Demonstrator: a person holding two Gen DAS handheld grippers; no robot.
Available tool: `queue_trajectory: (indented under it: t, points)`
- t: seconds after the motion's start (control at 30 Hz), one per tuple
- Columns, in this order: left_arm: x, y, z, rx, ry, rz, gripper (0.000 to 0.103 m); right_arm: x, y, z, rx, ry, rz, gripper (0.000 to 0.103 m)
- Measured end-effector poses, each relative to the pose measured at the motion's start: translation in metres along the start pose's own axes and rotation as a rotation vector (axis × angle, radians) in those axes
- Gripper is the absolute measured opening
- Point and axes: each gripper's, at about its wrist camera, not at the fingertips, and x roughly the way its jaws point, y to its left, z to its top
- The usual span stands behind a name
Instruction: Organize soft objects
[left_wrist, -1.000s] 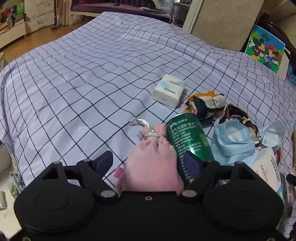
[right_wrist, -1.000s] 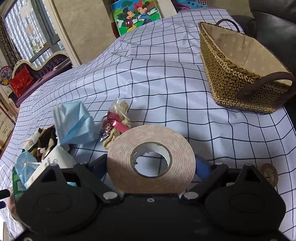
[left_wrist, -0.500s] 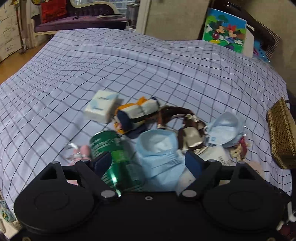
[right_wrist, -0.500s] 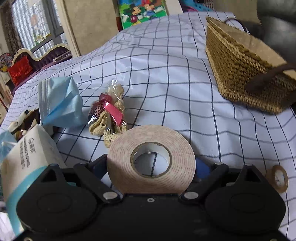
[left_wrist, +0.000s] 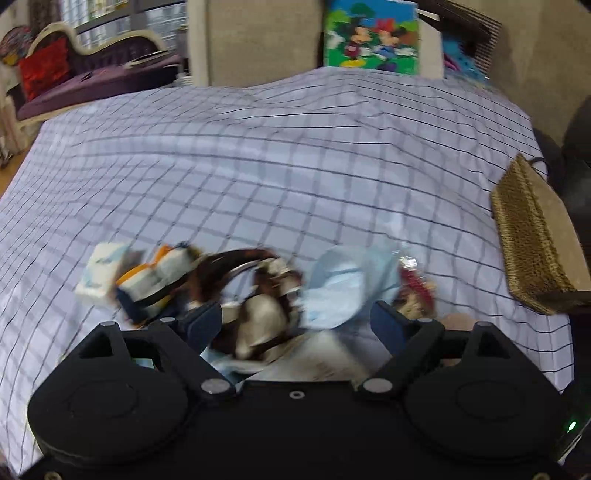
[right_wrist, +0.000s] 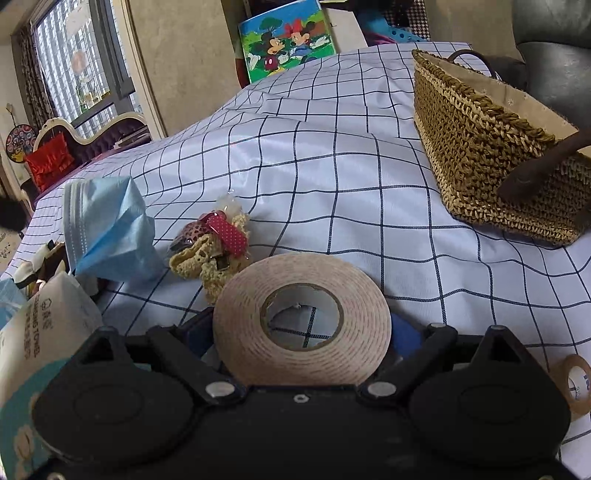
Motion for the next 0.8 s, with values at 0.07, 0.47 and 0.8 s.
queue_trajectory:
  t: [0.07,0.47,0.8]
  points:
    - [0.004,-0.012,0.004,0.01,0.0,-0.023,0.084,0.0,-0.002,0.0,0.007,0.001,0.007,0.095]
    - [0.025,-0.048,0.003,0.11,0.016,-0.005,0.086,0.0,-0.001,-0.001,0.002,-0.001,0.007,0.095]
    - [-0.009,0.044,-0.003,0.004,0.045,0.096,0.086,0.0,0.0,-0.002,-0.008,-0.003,0.003,0.096]
